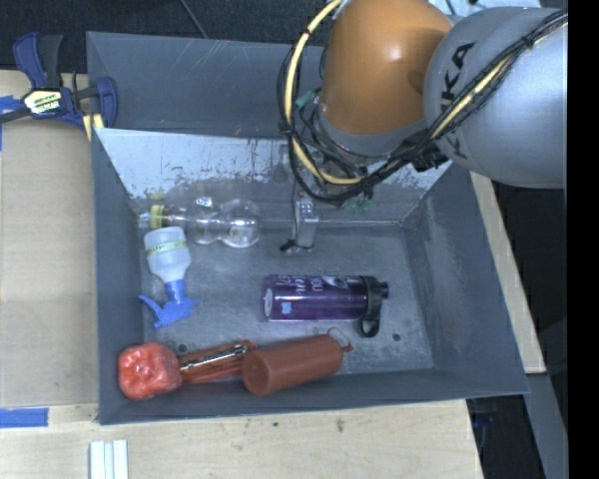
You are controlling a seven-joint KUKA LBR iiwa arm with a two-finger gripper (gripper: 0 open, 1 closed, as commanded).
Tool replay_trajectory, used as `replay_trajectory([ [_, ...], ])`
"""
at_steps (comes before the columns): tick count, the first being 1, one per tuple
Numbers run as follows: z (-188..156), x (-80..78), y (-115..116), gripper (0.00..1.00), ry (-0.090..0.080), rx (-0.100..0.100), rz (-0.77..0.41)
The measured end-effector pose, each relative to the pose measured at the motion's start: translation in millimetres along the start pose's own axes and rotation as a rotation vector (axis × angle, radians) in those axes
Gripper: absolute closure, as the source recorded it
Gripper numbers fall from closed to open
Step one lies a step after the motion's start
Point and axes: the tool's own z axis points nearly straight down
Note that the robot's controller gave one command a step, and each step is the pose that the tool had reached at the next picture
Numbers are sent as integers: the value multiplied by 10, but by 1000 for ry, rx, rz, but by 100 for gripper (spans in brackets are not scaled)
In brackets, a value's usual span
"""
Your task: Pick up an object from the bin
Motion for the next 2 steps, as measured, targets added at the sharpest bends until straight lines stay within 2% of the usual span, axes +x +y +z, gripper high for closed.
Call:
replay_trajectory([
  [1, -52, -9, -5, 0, -8, 0, 2],
  [2, 489, 430, -396, 0, -12, 0, -33],
])
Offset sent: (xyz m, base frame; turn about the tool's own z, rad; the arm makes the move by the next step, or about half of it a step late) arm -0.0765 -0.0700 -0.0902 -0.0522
